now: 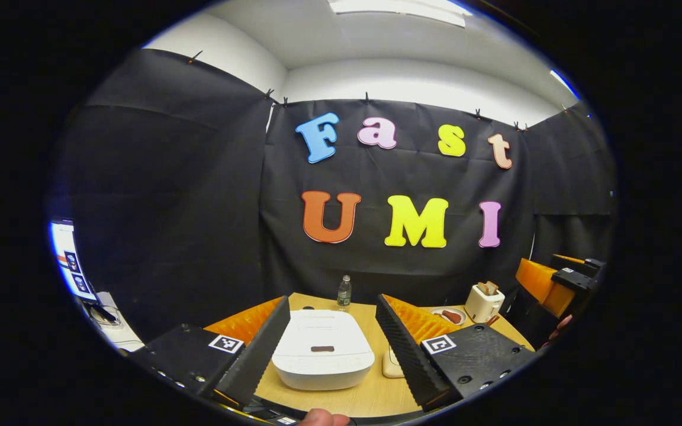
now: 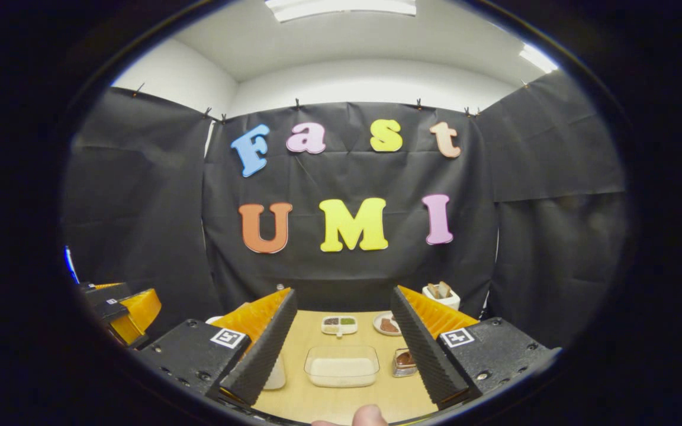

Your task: Close the left gripper, press the button to open the rice cooker; take a wooden spoon from the chopstick holder with the right hand, scoop a spoonful of rice and pour it into the rice cooker, then put the wooden spoon back into the chopstick holder.

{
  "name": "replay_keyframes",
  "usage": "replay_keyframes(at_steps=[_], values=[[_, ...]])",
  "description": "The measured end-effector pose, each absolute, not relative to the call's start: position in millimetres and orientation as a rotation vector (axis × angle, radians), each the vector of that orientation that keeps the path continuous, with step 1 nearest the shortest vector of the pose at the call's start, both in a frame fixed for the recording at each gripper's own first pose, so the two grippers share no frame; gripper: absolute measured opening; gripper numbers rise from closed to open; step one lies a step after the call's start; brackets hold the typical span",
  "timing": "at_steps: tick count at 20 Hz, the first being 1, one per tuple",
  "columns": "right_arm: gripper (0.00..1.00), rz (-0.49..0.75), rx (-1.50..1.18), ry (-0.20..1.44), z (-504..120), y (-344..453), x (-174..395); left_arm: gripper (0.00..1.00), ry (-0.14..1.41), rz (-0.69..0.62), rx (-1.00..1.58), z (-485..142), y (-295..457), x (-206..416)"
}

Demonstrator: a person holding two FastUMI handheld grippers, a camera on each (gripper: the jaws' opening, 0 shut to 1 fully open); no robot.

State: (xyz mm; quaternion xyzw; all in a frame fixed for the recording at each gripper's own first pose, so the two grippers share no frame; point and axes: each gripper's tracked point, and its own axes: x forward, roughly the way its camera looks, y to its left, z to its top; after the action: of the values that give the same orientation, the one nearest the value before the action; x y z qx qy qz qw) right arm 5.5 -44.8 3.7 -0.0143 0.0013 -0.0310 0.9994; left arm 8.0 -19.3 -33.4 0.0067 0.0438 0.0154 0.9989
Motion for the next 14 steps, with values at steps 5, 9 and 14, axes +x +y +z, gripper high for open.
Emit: replay_keyframes(at_steps=[5,9,14], values=[[1.00,-0.061,-0.035,0.013,1,-54,16,0.94,0.131,0.043,0.020,-47,-22,18],[1.00,-0.050,-0.023,0.030,-4,-60,36,0.84,0.220,0.058,0.023,-75,-17,35],[1.00,-0.034,-0.011,0.051,-17,-78,66,0.64,0.366,0.094,0.022,-115,-5,64]])
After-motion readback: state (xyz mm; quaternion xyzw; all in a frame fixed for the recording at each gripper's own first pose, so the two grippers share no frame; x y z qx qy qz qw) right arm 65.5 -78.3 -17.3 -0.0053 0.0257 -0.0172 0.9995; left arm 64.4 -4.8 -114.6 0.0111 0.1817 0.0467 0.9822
